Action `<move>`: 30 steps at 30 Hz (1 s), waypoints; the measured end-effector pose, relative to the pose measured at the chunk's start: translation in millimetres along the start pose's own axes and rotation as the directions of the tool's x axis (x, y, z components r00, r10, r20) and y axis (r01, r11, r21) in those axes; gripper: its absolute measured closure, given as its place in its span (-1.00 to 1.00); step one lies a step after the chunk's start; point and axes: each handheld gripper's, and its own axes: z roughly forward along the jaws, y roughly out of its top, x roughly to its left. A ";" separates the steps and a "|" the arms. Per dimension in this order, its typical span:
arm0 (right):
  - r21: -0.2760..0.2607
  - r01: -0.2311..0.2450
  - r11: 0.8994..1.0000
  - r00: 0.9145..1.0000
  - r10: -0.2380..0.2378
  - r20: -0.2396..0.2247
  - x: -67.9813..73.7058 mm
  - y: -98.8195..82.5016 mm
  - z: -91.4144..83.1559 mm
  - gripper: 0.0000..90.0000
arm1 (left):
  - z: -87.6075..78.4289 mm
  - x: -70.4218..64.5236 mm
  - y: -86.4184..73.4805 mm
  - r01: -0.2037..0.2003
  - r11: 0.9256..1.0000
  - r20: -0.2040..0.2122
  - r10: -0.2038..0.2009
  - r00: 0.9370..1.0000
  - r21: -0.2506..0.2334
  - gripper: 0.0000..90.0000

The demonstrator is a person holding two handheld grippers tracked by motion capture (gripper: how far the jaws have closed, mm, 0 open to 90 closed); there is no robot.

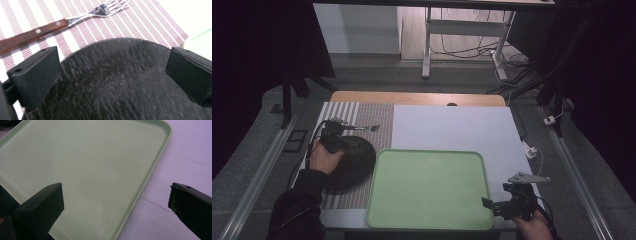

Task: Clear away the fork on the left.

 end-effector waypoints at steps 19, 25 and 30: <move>0.000 -0.001 1.000 1.000 0.001 -0.005 -0.5 -0.1 -0.1 -1.00 | 25.3 34.2 28.0 0.056 0.998 -0.039 -0.055 0.998 0.023 -1.00; -0.002 -0.002 1.000 1.000 0.002 -0.005 -0.3 -0.2 -0.2 -1.00 | 33.4 40.9 33.9 0.050 0.998 -0.070 -0.047 0.996 0.049 -0.93; -0.002 -0.003 1.000 1.000 0.003 -0.004 -0.7 -0.2 -0.4 -1.00 | 34.5 48.0 38.5 0.021 0.996 -0.073 -0.014 0.997 0.086 -0.42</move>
